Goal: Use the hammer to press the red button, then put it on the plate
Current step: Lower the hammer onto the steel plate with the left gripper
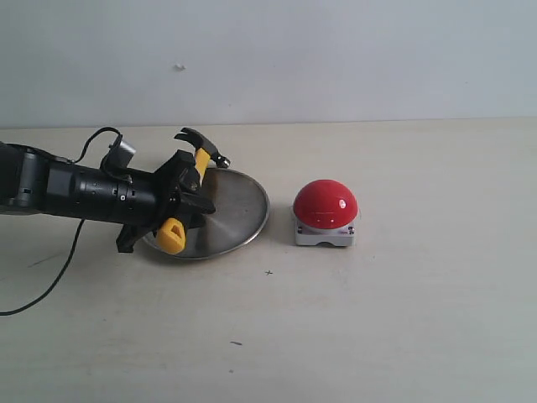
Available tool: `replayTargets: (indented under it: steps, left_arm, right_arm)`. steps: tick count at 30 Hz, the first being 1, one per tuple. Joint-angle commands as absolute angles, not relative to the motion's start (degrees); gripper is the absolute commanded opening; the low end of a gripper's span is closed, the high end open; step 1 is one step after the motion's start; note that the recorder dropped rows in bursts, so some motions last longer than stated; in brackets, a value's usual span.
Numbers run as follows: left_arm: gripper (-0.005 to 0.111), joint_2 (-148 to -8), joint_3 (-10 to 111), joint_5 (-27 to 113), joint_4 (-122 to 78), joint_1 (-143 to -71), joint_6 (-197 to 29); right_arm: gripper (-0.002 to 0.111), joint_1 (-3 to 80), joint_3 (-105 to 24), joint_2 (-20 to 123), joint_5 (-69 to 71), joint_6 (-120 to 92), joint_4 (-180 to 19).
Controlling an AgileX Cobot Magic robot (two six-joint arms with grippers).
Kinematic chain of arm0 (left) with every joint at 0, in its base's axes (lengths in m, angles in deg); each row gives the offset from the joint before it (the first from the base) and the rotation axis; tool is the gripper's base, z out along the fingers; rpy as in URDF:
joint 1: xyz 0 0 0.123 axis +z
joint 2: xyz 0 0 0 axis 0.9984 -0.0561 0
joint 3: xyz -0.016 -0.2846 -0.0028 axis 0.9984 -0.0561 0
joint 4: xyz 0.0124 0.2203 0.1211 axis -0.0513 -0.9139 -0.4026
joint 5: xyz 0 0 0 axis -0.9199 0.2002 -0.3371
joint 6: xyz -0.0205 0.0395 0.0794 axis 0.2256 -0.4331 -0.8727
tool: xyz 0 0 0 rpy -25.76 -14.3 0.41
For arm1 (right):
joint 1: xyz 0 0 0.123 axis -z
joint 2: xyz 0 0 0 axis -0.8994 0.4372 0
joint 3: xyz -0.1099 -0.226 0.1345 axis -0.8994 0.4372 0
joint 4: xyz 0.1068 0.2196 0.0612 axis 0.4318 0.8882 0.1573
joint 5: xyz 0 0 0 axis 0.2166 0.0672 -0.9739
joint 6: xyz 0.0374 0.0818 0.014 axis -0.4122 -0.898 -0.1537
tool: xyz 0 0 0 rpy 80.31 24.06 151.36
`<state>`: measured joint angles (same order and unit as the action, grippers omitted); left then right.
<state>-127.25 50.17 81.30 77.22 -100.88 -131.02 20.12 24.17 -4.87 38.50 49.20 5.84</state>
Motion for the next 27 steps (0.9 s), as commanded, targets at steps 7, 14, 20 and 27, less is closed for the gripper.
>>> replayTargets:
  steps: [7, 14, 20, 27]
  left_arm:
    - [0.027, -126.98, 50.9, 83.09, 78.34, -101.06, -131.93]
    - [0.042, -126.98, 50.9, 83.93, 78.34, -101.06, -131.93]
    - [0.042, -126.98, 50.9, 84.81, 78.32, -101.06, -131.93]
    - [0.042, -126.98, 50.9, 86.48, 73.71, -100.95, -129.91]
  right_arm:
    - [0.0, 20.09, 24.42, -5.07, 37.79, 49.74, 4.69]
    - [0.0, 20.09, 24.42, -5.07, 37.91, 49.74, 4.59]
    - [0.0, 20.09, 24.42, -5.07, 38.02, 49.74, 4.48]
    - [0.0, 20.09, 24.42, -5.07, 38.02, 49.74, 4.48]
